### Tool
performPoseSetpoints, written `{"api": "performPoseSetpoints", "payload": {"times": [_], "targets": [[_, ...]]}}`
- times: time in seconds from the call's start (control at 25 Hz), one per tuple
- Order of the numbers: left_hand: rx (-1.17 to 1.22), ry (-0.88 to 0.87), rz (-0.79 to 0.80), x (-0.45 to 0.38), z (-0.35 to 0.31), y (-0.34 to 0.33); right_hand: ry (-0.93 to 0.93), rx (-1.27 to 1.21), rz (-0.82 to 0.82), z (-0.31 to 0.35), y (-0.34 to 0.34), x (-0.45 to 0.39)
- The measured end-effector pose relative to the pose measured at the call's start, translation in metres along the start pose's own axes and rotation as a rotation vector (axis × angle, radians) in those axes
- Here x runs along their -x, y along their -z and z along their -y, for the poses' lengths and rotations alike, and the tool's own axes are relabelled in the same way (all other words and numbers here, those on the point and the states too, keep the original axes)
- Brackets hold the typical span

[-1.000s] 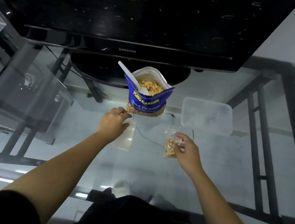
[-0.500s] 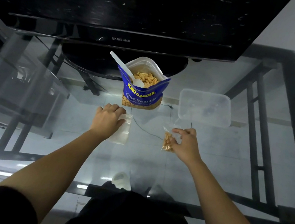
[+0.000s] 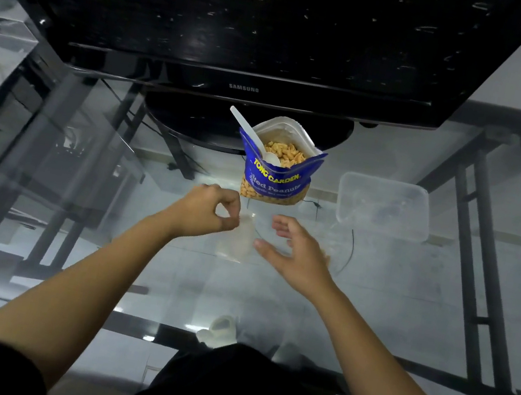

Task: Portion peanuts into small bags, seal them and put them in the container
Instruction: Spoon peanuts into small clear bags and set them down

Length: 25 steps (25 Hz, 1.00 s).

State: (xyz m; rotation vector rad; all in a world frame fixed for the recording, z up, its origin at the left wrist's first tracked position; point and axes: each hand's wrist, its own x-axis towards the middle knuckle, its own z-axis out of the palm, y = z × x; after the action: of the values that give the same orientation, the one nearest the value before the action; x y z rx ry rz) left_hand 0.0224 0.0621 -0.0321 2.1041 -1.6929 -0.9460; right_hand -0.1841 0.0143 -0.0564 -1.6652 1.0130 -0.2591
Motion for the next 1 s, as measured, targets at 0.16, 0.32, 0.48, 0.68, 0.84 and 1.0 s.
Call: {"api": "performPoseSetpoints", "payload": {"times": [0.16,0.32,0.48,0.68,0.84,1.0], "targets": [[0.744,0.097,-0.107,0.018,-0.018,0.031,-0.076,-0.399,-0.009,0.027,-0.019,-0.006],[1.141,0.155,-0.118,0.019,-0.03,0.046,-0.018,-0.557,-0.143,0.046,0.004,-0.013],[1.163,0.097,-0.098,0.015,-0.044,0.055,0.044,-0.431,-0.108,0.062,0.036,-0.008],[0.82,0.048,-0.198,0.01,-0.068,0.066,0.081,-0.453,-0.085,0.071,0.065,-0.015],[0.568,0.107,-0.347,0.003,-0.075,0.072,0.098,-0.464,-0.045,0.073,0.077,-0.021],[0.524,0.096,-0.387,0.0,-0.077,0.076,0.242,0.062,-0.411,0.084,0.071,-0.021]]}}
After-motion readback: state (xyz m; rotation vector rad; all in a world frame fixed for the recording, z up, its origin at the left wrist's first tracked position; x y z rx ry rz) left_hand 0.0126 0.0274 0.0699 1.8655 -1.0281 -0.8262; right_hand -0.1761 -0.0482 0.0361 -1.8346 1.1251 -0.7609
